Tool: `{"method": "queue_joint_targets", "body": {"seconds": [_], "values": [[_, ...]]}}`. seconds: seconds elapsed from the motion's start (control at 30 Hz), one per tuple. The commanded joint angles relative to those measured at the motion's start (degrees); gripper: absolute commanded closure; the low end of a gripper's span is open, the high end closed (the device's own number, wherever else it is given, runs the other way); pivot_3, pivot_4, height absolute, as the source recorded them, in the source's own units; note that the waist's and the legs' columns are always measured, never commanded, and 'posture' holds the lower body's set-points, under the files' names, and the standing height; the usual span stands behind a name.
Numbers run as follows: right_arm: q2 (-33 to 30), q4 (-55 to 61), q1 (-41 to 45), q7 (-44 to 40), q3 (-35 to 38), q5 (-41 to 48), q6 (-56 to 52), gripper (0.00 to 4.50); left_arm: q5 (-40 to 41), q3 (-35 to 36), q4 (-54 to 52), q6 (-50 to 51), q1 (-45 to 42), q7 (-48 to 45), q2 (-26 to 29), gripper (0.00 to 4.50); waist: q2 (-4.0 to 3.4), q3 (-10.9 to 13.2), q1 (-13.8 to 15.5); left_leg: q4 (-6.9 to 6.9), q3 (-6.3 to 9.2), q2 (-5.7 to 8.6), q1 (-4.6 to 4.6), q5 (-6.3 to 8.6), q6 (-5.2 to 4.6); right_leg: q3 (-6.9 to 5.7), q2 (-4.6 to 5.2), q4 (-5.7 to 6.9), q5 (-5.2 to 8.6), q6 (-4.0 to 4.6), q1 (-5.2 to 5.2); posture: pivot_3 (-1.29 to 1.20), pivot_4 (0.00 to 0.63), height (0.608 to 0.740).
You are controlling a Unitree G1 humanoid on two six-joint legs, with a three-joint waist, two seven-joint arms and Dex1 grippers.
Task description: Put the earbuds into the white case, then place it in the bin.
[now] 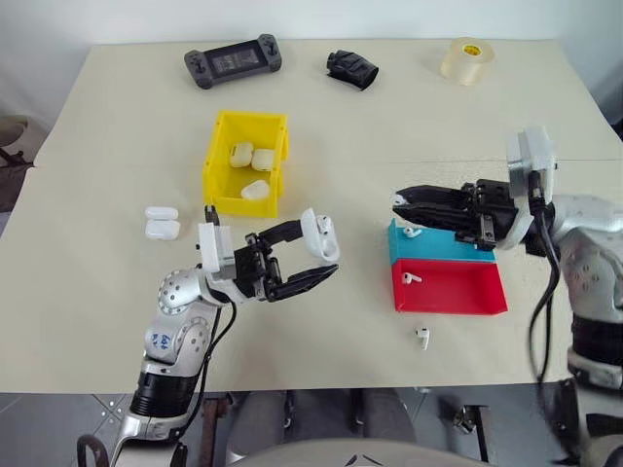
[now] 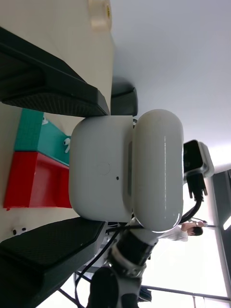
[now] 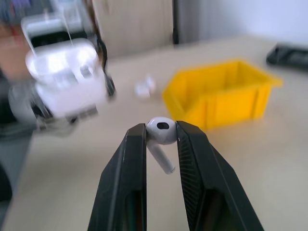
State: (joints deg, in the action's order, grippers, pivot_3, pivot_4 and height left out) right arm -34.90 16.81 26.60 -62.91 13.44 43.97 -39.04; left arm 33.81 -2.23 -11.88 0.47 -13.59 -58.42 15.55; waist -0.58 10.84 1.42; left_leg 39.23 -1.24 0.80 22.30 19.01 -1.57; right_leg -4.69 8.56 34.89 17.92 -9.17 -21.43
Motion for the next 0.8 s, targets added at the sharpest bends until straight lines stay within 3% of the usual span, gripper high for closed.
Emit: {"method": "queue_joint_targets", "body": {"seconds": [0.03,0.17,0.8], "values": [[7.4,9.1,-2.8,13.4,4.0,11.3,-2.8,3.98,1.5,0.0,0.6,0.2,-1.5,-1.2,-0.2,1.75,0.0,0.0,0.0,0.0,0.0,0.0,-0.01,0.0,0.0,0.0,-0.01,0.05,0.0,0.0,0.0,0.0,0.15,0.74],[15.3,15.5,-8.2,22.3,2.4,18.1,-2.2,3.98,1.9,-0.2,1.9,1.2,-3.4,-2.1,-0.4,1.75,0.0,0.0,0.0,-0.02,0.0,0.03,-0.01,0.0,0.01,0.04,-0.01,0.12,0.0,0.0,-0.05,0.0,0.15,0.74],[20.5,19.0,-14.0,26.9,-10.1,17.1,3.8,3.98,1.3,-0.7,3.7,3.3,-6.9,-1.7,-3.2,1.75,0.0,0.0,-0.2,-0.02,0.01,0.3,-0.04,-0.01,0.0,0.12,-0.04,0.14,0.0,-0.01,-0.06,0.0,0.15,0.74]]}}
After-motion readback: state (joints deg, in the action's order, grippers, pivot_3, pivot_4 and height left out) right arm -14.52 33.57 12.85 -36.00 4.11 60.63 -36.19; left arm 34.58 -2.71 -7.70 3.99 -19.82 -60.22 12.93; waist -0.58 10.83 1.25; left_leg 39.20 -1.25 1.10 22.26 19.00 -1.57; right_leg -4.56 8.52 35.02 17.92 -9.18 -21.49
